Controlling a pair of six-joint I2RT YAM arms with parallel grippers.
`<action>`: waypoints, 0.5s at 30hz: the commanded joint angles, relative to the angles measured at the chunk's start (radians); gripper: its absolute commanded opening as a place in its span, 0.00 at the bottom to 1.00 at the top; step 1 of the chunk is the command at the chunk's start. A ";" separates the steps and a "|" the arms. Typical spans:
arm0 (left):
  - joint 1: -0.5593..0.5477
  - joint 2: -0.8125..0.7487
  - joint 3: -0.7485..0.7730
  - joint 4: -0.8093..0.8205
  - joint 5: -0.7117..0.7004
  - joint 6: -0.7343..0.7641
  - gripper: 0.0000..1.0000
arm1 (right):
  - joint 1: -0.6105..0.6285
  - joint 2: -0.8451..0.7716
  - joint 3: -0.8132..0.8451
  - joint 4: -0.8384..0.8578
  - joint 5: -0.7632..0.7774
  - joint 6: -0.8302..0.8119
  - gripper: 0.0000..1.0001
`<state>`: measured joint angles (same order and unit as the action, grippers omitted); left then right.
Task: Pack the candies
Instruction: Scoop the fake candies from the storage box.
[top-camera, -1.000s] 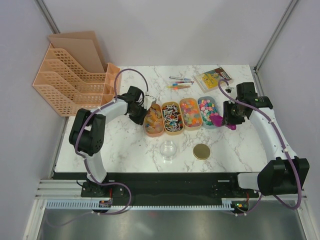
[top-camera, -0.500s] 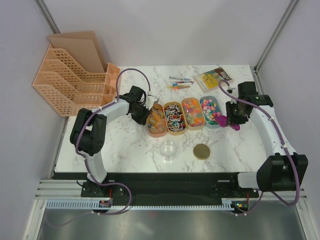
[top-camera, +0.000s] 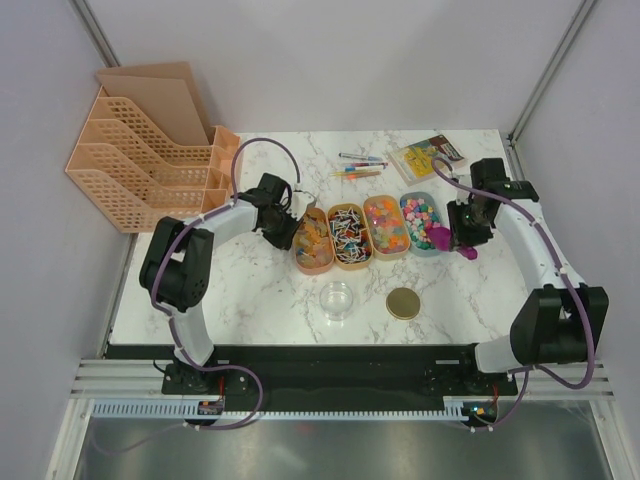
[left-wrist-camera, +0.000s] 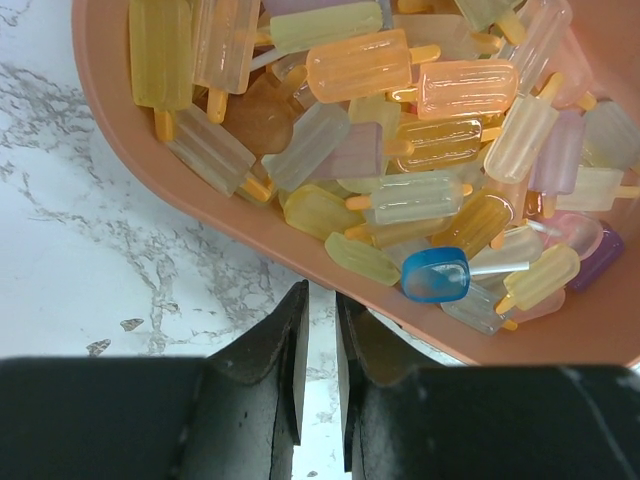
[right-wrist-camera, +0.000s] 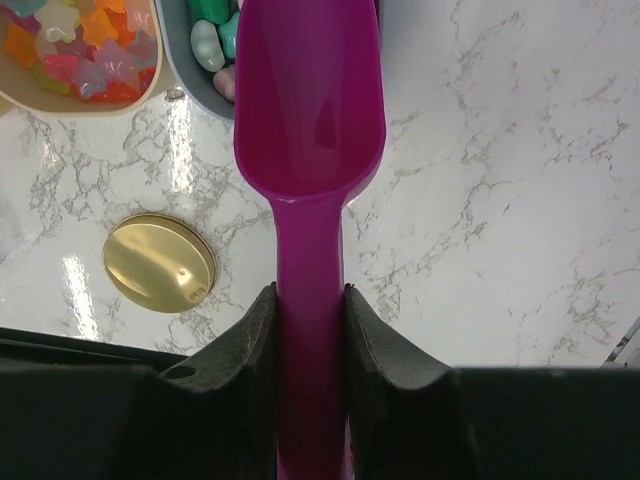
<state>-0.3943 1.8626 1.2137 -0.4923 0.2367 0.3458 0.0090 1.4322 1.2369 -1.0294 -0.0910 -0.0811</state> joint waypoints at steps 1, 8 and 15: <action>-0.006 -0.062 -0.011 0.060 0.015 -0.010 0.24 | -0.001 0.037 0.059 -0.032 0.033 -0.011 0.00; -0.006 -0.112 -0.026 0.038 0.010 -0.002 0.24 | 0.040 0.092 0.099 -0.029 0.034 -0.020 0.00; -0.006 -0.154 -0.049 0.006 0.004 0.004 0.24 | 0.075 0.161 0.145 -0.034 0.033 -0.026 0.00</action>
<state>-0.3950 1.7638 1.1797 -0.4831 0.2375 0.3462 0.0727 1.5650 1.3350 -1.0431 -0.0692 -0.0978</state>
